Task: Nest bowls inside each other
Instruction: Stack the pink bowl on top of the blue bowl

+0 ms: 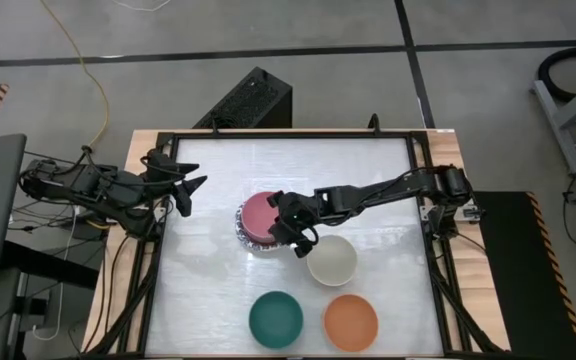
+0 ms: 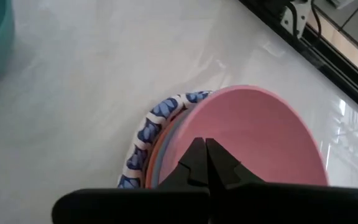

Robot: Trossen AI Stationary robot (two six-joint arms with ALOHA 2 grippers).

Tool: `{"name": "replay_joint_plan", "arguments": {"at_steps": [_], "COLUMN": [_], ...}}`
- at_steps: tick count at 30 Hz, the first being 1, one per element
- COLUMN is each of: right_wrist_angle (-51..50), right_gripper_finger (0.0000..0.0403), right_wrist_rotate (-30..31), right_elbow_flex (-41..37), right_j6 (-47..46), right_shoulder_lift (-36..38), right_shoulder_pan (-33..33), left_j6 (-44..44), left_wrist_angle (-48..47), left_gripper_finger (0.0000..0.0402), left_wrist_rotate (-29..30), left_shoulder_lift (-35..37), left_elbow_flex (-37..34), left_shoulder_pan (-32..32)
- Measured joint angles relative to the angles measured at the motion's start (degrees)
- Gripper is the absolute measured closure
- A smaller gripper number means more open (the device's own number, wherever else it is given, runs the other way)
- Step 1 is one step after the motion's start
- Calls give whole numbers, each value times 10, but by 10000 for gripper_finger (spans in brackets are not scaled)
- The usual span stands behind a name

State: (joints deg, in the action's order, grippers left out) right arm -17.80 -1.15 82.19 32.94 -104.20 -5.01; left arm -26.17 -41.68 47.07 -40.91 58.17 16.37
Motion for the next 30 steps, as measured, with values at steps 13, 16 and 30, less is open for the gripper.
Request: {"name": "replay_joint_plan", "arguments": {"at_steps": [13,16,30], "right_wrist_angle": [-6,-7,-28], "right_gripper_finger": [402,402,402], "right_wrist_rotate": [-17,-20,-36], "right_elbow_flex": [0,0,0], "right_j6": [-11,-10,1], "right_shoulder_lift": [-1,-1,-1], "right_shoulder_pan": [2,0,3], "left_j6": [4,2,0], "left_wrist_angle": [0,0,0], "left_gripper_finger": [216,216,216], "left_wrist_rotate": [0,0,0], "left_shoulder_lift": [0,0,0], "left_elbow_flex": [0,0,0], "left_shoulder_pan": [0,0,0]}}
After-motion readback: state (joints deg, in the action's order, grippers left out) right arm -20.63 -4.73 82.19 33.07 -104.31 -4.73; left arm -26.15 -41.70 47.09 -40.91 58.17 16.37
